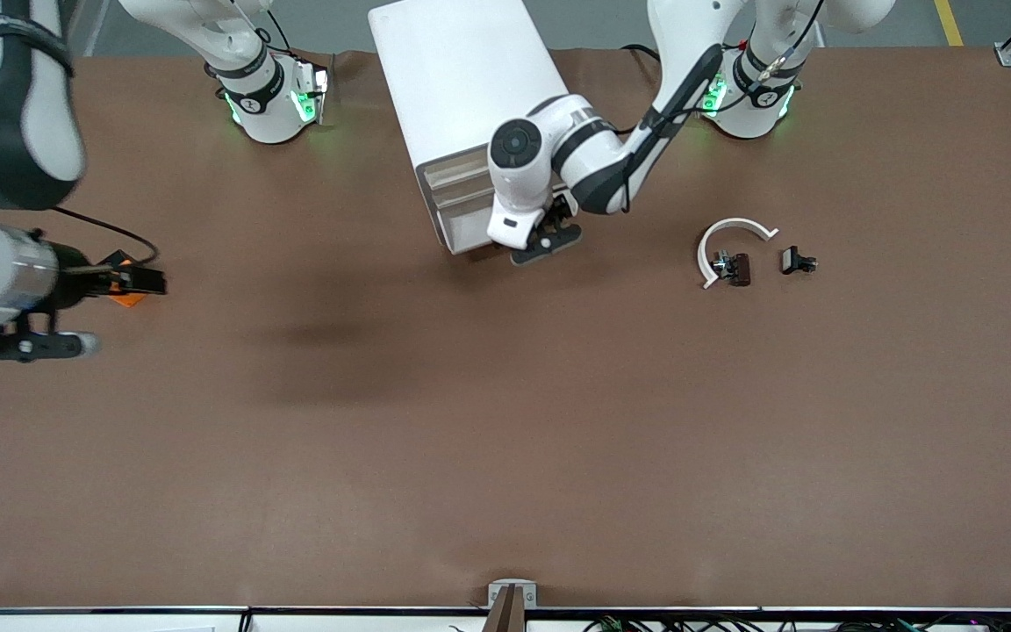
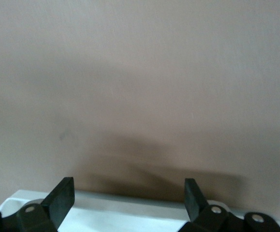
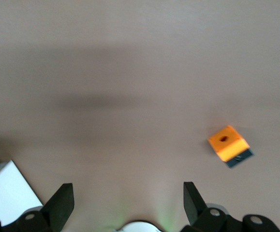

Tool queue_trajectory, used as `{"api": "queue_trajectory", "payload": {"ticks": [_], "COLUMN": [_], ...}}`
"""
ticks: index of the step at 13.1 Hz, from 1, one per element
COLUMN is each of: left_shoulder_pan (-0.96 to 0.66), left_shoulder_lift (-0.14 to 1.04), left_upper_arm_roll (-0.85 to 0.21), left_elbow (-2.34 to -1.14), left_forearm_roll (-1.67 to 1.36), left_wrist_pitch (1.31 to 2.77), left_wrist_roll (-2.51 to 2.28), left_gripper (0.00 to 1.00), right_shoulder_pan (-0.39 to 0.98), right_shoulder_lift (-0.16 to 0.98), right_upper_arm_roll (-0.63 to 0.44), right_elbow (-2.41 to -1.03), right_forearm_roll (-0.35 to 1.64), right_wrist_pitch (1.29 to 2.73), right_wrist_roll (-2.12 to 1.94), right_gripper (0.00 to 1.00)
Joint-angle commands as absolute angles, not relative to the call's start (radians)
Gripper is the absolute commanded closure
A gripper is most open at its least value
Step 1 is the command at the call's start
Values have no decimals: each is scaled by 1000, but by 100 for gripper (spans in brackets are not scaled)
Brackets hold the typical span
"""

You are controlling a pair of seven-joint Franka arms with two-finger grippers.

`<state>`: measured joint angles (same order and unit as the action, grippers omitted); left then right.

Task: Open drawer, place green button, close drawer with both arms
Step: 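Push the drawer shut into the cabinet with the left gripper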

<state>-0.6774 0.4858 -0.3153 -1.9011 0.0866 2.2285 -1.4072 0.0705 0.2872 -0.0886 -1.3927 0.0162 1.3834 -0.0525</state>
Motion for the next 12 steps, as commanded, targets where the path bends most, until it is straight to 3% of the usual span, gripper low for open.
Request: {"api": "queue_trajectory", "payload": {"ticks": [1, 8, 12], "left_shoulder_pan": [-669, -660, -575], "left_shoulder_lift": [442, 460, 475], "left_upper_arm_roll": [-374, -411, -410], "left_elbow": [-1962, -1954, -1855], "left_forearm_roll": [69, 64, 67], "left_wrist_pitch": [2269, 2275, 2255], "left_wrist_roll": [-1460, -1557, -1540], "left_gripper": [0, 0, 0], "right_shoulder_pan": [11, 6, -18], "right_shoulder_lift": [293, 296, 244], "right_upper_arm_roll": [-64, -66, -61], "right_elbow": [-1338, -1218, -1216], "right_forearm_roll": [-3, -64, -32], "right_wrist_pitch": [1321, 1312, 1264], "right_wrist_roll": [-78, -78, -60], "right_gripper": [0, 0, 0]}}
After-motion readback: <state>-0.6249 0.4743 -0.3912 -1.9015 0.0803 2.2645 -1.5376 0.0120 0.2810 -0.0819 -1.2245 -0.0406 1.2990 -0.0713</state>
